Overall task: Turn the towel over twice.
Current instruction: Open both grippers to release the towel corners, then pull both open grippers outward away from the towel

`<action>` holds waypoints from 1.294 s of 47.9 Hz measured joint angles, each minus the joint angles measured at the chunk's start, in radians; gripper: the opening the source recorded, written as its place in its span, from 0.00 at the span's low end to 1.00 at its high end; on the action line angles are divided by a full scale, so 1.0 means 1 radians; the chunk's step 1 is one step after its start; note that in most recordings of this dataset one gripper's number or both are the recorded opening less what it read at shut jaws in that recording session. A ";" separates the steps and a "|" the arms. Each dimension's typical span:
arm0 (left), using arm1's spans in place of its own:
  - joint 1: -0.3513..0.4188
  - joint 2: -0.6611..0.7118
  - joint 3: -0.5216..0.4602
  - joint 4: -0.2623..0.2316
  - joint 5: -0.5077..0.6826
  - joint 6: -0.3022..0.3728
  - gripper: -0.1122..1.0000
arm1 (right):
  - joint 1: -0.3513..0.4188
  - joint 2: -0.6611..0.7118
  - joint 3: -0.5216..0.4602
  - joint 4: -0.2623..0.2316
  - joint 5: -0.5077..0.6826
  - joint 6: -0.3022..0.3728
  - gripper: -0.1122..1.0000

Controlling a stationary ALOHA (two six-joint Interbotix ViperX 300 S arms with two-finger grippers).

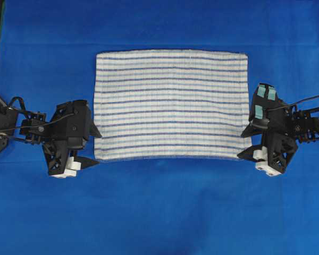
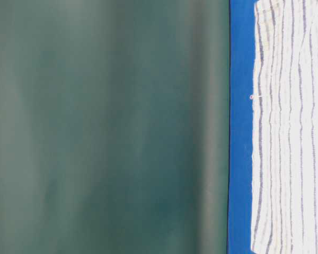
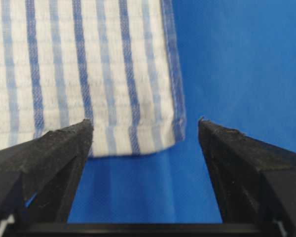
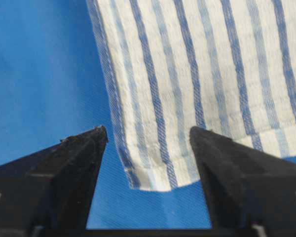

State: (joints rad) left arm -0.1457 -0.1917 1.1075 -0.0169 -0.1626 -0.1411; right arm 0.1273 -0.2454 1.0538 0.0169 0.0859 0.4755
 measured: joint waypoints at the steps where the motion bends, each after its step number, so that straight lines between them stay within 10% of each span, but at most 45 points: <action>1: 0.002 -0.005 -0.002 0.000 0.011 0.003 0.80 | 0.000 0.002 -0.003 0.000 0.003 -0.002 0.67; 36: 0.242 -0.457 -0.026 0.000 0.140 0.155 0.79 | -0.227 -0.413 -0.067 -0.382 0.153 -0.012 0.66; 62: 0.301 -0.535 -0.006 -0.002 0.146 0.163 0.79 | -0.290 -0.482 -0.066 -0.426 0.153 -0.012 0.66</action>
State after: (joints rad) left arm 0.1549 -0.7271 1.1014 -0.0184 -0.0169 0.0215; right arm -0.1626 -0.7271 0.9879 -0.4096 0.2393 0.4633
